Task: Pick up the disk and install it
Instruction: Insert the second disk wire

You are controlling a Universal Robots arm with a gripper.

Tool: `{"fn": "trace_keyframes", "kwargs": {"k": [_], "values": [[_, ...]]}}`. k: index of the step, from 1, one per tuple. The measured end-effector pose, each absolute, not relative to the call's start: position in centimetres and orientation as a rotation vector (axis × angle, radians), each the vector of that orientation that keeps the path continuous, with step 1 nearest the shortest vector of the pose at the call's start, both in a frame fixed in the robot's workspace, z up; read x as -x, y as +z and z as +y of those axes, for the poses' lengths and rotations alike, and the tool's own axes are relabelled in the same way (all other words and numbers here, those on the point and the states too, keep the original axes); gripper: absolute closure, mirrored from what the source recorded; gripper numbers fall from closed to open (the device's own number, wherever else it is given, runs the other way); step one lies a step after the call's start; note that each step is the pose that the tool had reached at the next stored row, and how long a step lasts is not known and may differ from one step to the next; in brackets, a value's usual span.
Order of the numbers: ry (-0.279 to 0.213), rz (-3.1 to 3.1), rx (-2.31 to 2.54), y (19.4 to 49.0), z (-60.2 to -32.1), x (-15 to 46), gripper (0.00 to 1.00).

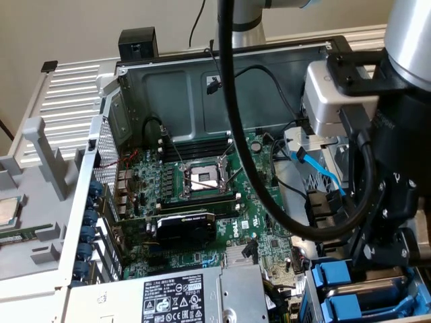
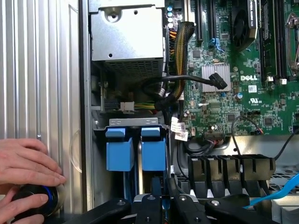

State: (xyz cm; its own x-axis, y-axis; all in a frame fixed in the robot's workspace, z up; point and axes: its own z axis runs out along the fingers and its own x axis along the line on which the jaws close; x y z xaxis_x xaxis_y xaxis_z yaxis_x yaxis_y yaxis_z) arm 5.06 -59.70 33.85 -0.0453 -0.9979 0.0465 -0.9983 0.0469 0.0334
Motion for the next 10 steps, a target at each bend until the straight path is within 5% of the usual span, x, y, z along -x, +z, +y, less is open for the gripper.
{"fn": "trace_keyframes", "kwargs": {"k": [10], "values": [[0.015, -2.231, -2.130, 33.84, -59.70, -5.05, 0.84]]}}
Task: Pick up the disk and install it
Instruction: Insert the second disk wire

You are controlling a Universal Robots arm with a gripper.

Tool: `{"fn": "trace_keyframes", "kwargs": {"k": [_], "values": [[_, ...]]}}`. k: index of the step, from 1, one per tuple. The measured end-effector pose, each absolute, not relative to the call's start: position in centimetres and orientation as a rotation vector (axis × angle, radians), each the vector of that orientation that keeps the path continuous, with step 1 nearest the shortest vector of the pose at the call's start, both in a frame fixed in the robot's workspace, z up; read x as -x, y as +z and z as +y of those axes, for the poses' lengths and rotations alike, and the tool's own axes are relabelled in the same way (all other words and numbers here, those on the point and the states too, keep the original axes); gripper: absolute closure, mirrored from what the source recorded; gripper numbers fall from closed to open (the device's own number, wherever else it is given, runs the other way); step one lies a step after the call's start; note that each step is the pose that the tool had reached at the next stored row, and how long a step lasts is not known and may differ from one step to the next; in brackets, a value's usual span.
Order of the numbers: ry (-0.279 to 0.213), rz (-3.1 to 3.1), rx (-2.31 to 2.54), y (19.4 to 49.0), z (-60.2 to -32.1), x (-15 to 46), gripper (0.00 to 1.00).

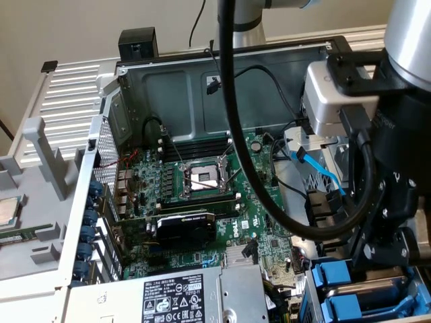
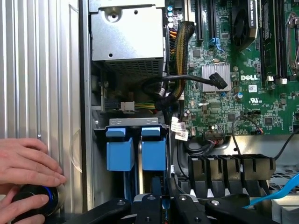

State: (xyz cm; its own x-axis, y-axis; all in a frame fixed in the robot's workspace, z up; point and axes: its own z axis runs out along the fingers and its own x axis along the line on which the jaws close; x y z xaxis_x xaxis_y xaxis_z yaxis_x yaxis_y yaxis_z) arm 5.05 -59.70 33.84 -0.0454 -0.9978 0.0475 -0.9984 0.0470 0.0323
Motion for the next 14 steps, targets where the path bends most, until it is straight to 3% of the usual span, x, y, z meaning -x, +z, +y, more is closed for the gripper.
{"fn": "trace_keyframes", "kwargs": {"k": [14], "values": [[0.015, -2.231, -2.130, 33.64, -59.77, -5.20, 0.84]]}}
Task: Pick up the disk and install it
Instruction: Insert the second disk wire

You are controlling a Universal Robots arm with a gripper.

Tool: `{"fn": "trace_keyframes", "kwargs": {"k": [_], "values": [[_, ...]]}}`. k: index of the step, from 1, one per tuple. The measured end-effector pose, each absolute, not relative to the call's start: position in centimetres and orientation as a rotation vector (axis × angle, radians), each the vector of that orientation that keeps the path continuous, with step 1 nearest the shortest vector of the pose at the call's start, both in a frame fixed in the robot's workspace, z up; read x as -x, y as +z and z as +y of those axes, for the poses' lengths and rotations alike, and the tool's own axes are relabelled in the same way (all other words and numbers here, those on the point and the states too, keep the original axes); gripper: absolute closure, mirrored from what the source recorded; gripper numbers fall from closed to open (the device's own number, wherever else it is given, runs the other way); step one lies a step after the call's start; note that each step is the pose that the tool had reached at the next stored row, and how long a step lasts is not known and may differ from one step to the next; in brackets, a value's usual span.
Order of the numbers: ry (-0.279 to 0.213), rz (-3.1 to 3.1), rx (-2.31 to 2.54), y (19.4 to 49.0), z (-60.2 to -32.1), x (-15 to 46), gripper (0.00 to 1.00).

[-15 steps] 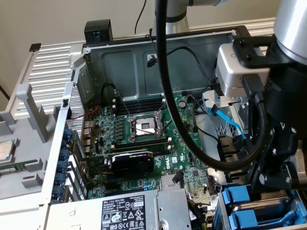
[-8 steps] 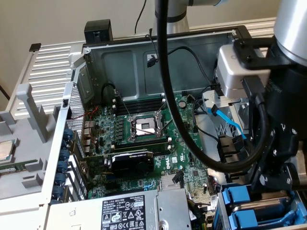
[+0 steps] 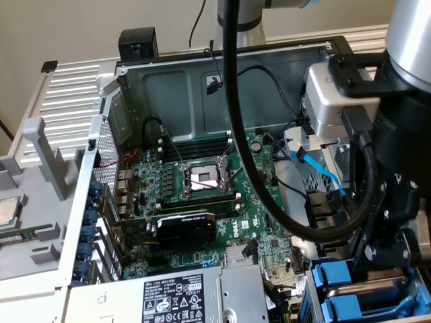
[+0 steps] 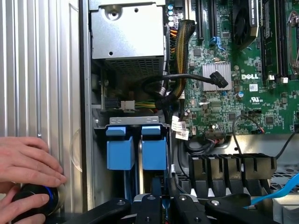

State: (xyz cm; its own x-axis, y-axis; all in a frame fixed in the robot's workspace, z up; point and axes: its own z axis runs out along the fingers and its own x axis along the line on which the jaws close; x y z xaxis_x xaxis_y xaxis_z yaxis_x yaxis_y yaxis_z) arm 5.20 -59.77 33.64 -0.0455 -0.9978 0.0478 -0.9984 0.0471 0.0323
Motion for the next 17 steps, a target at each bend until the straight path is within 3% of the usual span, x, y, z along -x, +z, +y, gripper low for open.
{"fn": "trace_keyframes", "kwargs": {"k": [11, 13, 14, 17], "values": [[0.014, -2.232, -2.131, 33.5, -59.8, -5.2, 0.84], [0.013, -2.232, -2.132, 33.6, -59.8, -5.2, 0.82], [0.014, -2.231, -2.131, 33.8, -59.8, -5.2, 0.75], [0.015, -2.231, -2.130, 34.6, -59.7, -5.2, 0.75]]}}
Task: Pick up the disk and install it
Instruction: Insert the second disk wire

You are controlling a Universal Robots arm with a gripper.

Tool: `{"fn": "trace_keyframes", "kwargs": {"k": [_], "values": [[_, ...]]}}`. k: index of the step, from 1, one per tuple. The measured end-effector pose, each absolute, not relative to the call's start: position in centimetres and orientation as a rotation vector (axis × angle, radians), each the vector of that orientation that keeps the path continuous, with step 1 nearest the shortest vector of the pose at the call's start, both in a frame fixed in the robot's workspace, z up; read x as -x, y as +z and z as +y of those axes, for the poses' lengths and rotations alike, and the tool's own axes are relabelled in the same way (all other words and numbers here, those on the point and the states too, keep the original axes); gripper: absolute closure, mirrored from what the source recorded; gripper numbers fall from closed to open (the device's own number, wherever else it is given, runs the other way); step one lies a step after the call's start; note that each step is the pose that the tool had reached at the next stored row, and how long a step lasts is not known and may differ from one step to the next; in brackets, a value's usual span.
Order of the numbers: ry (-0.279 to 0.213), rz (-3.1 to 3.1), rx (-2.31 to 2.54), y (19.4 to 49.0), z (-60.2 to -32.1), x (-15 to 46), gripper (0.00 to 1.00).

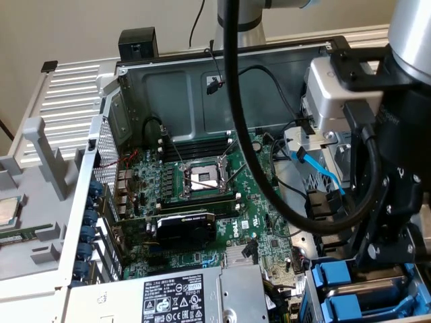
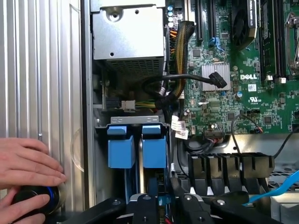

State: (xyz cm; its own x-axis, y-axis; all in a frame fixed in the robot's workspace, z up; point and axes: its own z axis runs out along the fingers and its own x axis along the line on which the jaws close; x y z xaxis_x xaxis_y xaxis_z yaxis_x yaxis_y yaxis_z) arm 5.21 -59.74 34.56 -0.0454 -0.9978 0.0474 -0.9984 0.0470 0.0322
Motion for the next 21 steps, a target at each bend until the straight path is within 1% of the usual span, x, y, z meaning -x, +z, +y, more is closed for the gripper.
{"fn": "trace_keyframes", "kwargs": {"k": [11, 21], "values": [[0.014, -2.231, -2.130, 36.9, -59.7, -6.2, 0.75], [0.014, -2.231, -2.130, 37.2, -59.7, -6.5, 0.75]]}}
